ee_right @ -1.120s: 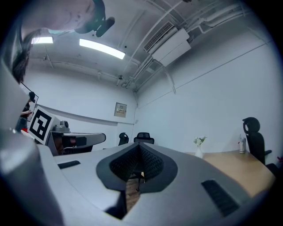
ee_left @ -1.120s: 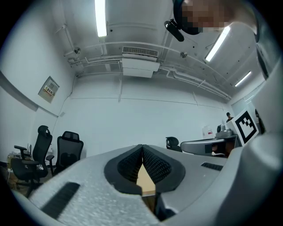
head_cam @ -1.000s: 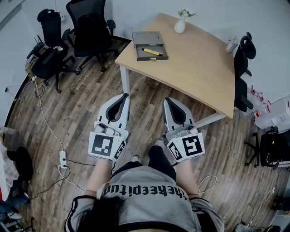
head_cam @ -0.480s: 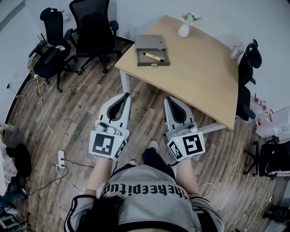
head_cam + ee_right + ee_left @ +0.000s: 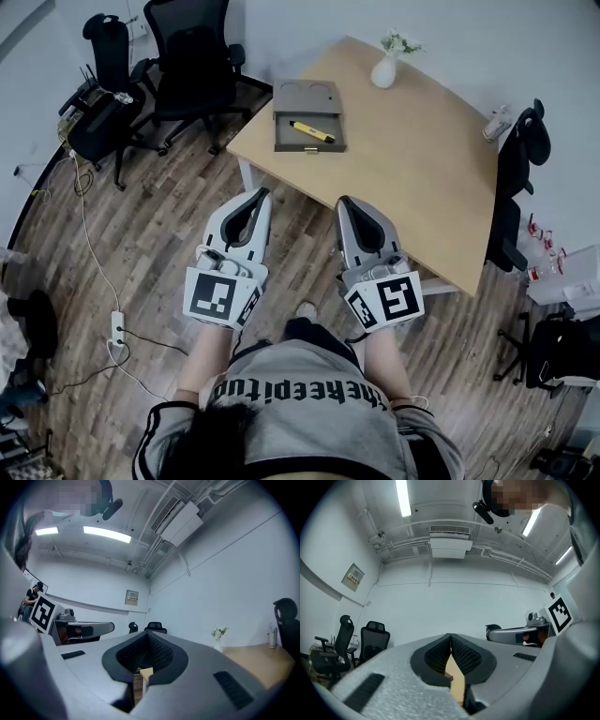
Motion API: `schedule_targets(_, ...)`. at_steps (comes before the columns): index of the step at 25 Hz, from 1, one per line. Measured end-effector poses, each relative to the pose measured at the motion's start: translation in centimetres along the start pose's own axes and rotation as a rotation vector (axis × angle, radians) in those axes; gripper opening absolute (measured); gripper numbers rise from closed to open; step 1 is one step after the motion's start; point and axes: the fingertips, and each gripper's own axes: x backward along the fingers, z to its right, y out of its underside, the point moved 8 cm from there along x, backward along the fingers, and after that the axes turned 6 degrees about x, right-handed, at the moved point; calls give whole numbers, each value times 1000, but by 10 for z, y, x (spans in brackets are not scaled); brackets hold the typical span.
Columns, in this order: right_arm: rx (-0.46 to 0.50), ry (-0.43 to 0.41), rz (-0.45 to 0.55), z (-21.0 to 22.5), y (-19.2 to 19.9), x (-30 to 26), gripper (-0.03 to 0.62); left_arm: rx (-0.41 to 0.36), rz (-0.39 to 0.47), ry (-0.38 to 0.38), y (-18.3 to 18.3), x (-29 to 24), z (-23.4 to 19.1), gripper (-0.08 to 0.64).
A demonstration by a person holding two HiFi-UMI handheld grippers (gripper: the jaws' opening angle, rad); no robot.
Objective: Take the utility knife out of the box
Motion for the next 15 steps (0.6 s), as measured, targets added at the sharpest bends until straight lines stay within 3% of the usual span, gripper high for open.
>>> schedule_targets(15,-4,-75,11,80,18,-25,5,-24,0,-73,15,-73,19,18)
